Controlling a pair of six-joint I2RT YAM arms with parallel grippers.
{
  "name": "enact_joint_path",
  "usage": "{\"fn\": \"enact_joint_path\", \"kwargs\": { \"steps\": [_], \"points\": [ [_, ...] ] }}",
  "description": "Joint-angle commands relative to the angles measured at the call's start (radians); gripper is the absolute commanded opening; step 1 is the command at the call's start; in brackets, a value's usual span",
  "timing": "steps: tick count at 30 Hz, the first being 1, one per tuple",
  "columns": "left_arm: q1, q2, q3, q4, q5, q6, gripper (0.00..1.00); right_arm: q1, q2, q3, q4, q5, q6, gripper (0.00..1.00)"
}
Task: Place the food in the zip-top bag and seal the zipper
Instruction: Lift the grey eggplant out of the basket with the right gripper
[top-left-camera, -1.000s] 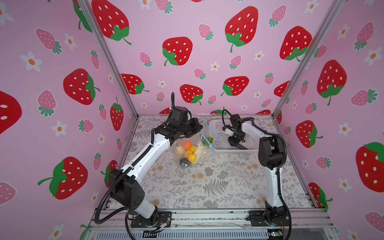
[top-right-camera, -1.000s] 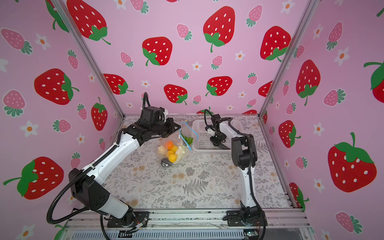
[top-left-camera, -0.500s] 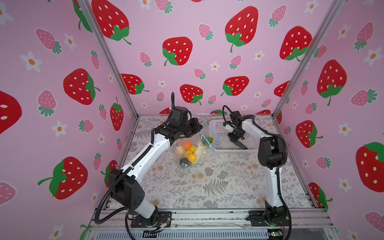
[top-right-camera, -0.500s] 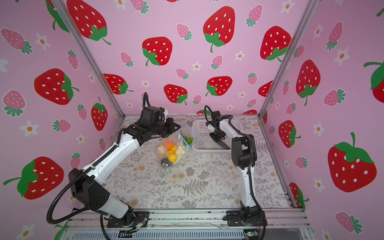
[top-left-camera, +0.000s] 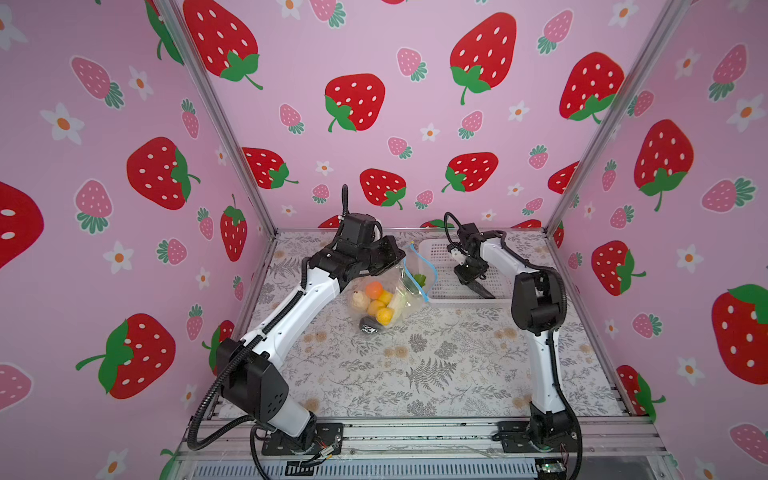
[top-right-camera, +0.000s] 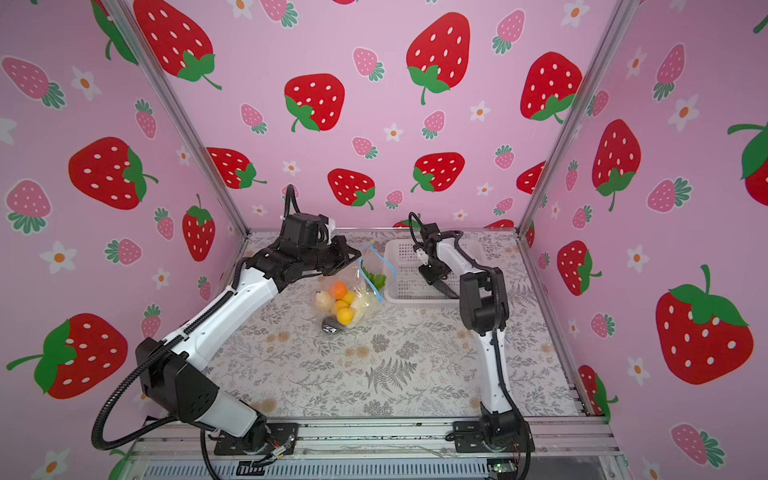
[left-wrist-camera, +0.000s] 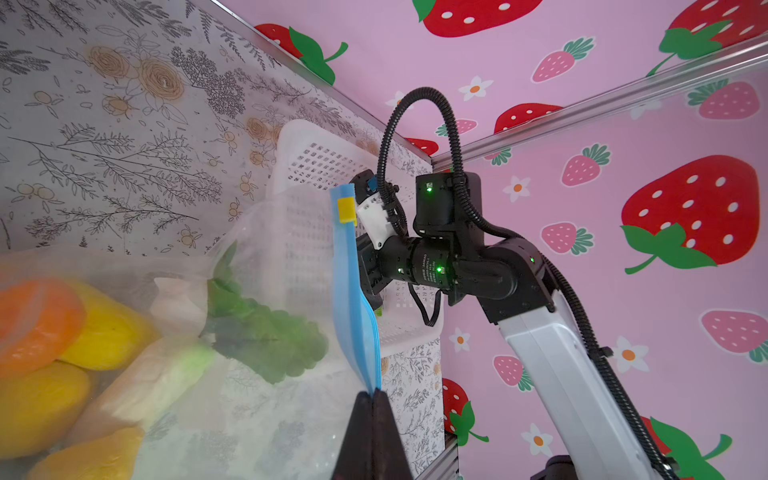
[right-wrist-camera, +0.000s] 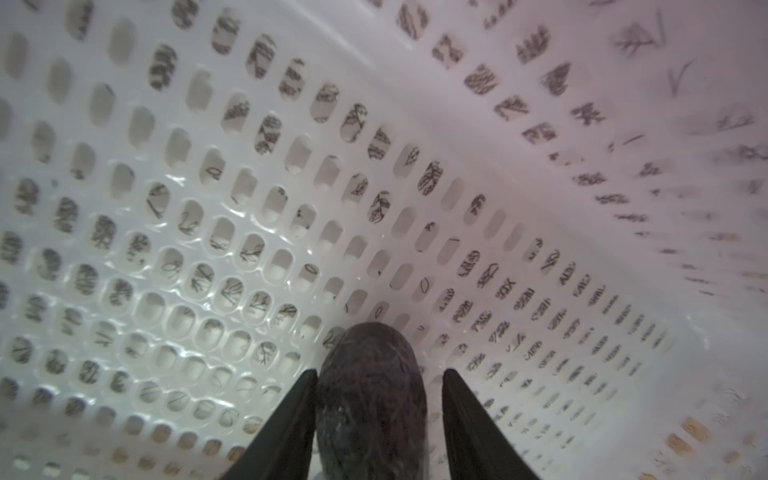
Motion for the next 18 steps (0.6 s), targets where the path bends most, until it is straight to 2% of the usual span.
{"fn": "enact_joint_path", "kwargs": {
  "steps": [1, 15, 18],
  "points": [
    [0.006, -0.033, -0.009, 0.008, -0.006, 0.003, 0.00, 0.001, 0.018, 0.014, -0.038, 0.011, 0.003, 0.51],
    [0.008, -0.032, -0.011, 0.008, -0.009, 0.001, 0.00, -0.008, -0.008, 0.014, 0.004, -0.006, 0.014, 0.38],
    [0.008, -0.031, -0.010, 0.009, -0.006, -0.001, 0.00, -0.012, -0.031, 0.013, 0.026, -0.027, 0.033, 0.31]
  ]
}}
